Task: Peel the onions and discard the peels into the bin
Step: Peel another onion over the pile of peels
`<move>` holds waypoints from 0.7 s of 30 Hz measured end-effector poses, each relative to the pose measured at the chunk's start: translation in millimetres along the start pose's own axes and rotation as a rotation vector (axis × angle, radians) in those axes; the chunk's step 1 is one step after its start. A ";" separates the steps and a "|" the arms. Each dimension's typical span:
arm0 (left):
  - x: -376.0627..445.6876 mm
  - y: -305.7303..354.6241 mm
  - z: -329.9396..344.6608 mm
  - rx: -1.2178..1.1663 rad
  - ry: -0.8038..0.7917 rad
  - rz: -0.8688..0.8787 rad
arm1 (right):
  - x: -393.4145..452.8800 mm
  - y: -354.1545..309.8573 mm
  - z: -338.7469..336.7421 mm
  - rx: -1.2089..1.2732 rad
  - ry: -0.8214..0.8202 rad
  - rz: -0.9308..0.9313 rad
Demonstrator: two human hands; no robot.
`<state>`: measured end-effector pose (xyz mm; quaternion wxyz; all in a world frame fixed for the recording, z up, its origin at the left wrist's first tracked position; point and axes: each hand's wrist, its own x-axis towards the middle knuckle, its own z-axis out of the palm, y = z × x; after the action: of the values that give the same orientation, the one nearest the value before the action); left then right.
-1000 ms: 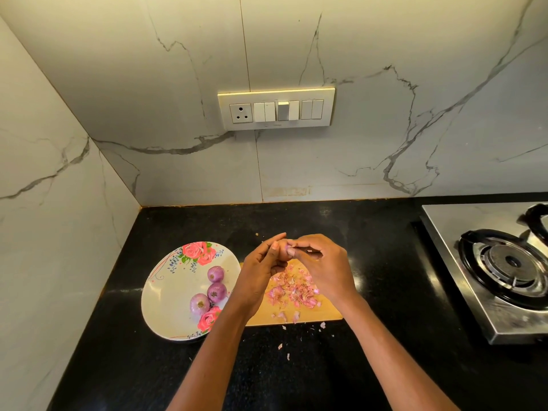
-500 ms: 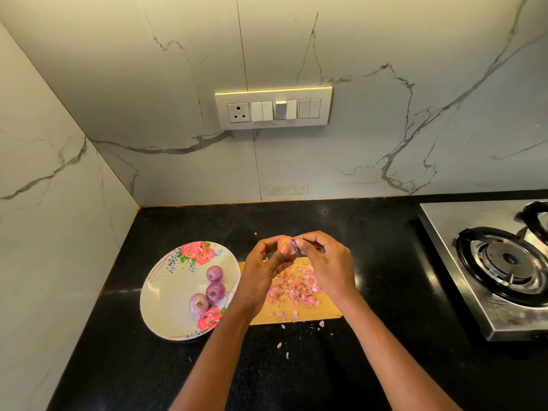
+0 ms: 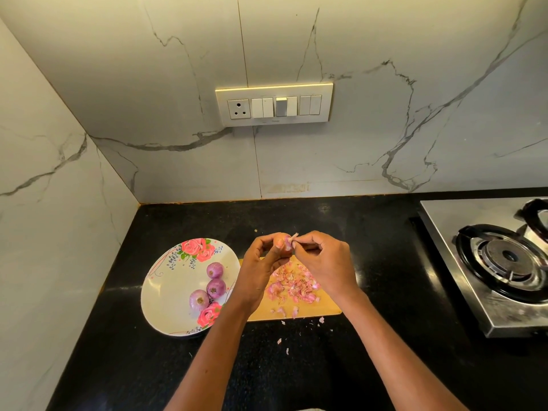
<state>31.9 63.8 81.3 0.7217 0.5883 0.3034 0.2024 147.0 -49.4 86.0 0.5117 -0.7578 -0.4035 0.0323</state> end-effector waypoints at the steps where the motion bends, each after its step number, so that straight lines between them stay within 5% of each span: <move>1: -0.4 -0.3 0.9 0.002 0.000 0.000 | -0.6 -1.1 0.9 -0.004 0.010 0.008; 16: -5.2 12.9 -10.2 -0.276 -0.050 -0.157 | 6.2 4.0 -5.1 0.136 0.090 0.311; 21: -1.7 12.4 -14.7 -0.345 -0.004 -0.206 | 7.1 9.6 -7.5 0.091 -0.085 0.236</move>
<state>21.5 76.2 91.8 0.8293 0.4220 0.3216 0.1753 160.8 -52.0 84.5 0.5205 -0.7740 -0.3310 0.1425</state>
